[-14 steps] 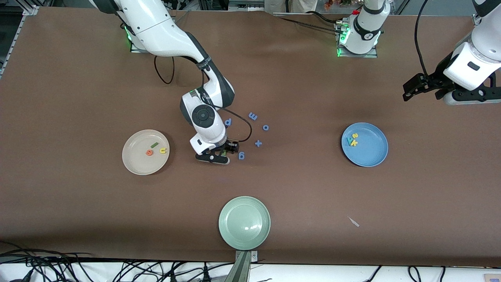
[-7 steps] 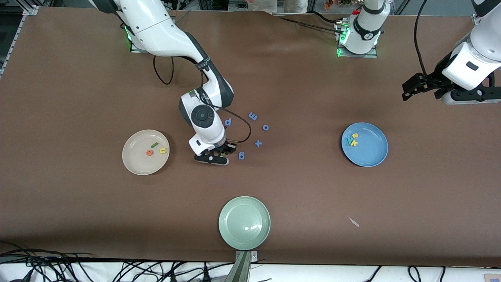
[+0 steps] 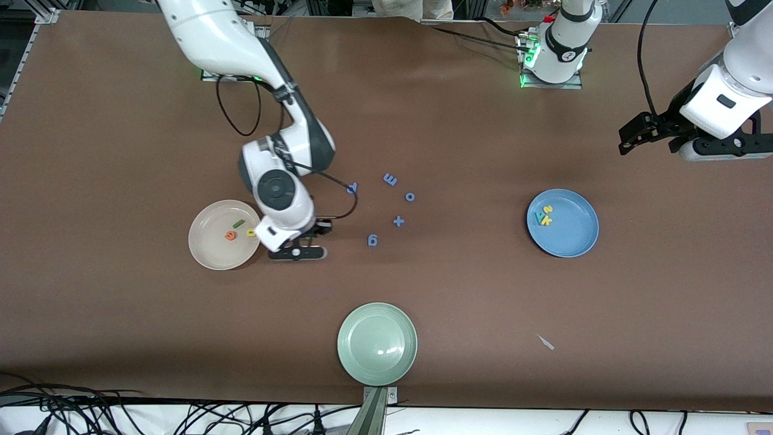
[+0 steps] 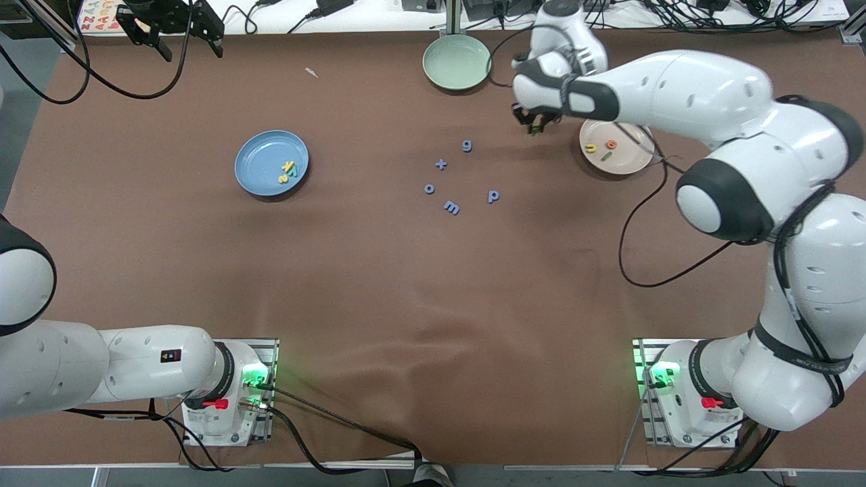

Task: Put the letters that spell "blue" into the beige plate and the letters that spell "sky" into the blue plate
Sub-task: 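Carry the green p onto the white plate and open the right gripper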

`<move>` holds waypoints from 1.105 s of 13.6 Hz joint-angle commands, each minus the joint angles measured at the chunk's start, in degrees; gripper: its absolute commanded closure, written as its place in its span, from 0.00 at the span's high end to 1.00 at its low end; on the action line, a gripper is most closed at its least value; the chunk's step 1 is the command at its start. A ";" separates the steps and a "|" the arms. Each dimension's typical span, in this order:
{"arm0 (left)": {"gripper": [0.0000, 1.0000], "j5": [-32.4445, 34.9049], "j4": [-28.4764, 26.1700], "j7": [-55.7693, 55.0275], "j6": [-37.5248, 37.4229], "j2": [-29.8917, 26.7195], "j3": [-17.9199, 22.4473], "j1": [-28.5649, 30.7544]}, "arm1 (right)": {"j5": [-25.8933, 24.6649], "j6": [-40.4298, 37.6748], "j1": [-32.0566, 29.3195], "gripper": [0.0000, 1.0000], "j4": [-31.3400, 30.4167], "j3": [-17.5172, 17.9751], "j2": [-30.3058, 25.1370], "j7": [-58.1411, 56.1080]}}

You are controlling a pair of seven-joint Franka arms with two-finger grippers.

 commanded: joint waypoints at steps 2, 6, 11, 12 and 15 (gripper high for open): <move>1.00 -0.93 1.39 0.83 -1.23 0.49 0.15 -0.03 | -0.82 0.23 -3.26 0.02 -13.79 -3.94 -10.77 -17.14; 1.00 -0.84 1.48 0.74 -1.23 0.49 -0.11 -0.03 | -0.82 14.86 -6.16 0.04 -26.36 -5.01 -13.43 -25.17; 1.00 -0.84 1.48 0.83 -1.14 0.49 -0.03 -0.03 | -0.64 17.20 -6.52 0.74 -27.45 -5.01 -14.04 -25.00; 1.00 -0.84 1.48 0.83 -1.23 0.49 -0.03 -0.12 | -0.64 16.59 -6.52 0.78 -26.93 -5.01 -14.74 -24.92; 1.00 -0.84 1.48 0.83 -1.23 0.49 -0.03 -0.21 | 0.06 9.41 -6.52 0.79 -23.16 -4.92 -16.50 -24.22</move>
